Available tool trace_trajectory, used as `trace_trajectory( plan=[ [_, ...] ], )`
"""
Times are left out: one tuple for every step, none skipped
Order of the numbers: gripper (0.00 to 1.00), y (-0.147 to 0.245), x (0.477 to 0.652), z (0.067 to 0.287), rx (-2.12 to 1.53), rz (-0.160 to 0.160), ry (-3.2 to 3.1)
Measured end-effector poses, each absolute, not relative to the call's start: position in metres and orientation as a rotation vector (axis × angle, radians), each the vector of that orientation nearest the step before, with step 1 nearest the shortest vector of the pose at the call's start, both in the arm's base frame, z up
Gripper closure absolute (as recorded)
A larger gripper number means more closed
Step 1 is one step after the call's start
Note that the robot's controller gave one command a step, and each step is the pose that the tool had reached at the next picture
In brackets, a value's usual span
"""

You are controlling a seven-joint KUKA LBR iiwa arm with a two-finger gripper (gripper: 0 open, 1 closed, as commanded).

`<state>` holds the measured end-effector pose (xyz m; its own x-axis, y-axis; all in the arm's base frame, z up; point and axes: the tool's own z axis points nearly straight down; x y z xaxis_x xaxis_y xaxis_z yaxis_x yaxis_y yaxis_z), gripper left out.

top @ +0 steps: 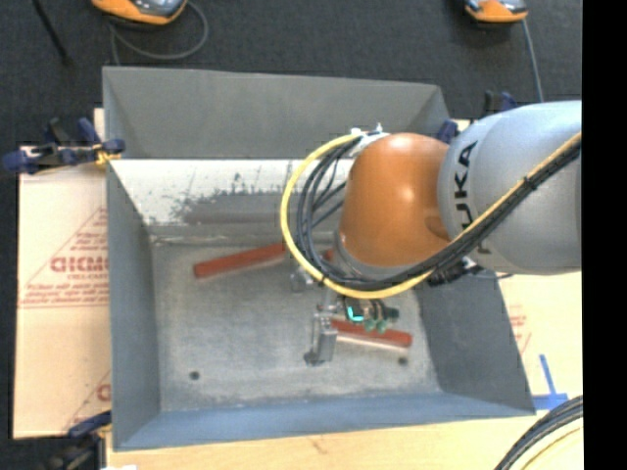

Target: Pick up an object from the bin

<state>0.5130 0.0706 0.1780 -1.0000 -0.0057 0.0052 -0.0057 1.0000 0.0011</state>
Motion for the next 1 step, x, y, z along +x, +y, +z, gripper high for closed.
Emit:
trace_trajectory(
  plan=[
    [0.00,-0.0103,0.5438,0.1455,-0.198,0.004,-3.139]
  ],
)
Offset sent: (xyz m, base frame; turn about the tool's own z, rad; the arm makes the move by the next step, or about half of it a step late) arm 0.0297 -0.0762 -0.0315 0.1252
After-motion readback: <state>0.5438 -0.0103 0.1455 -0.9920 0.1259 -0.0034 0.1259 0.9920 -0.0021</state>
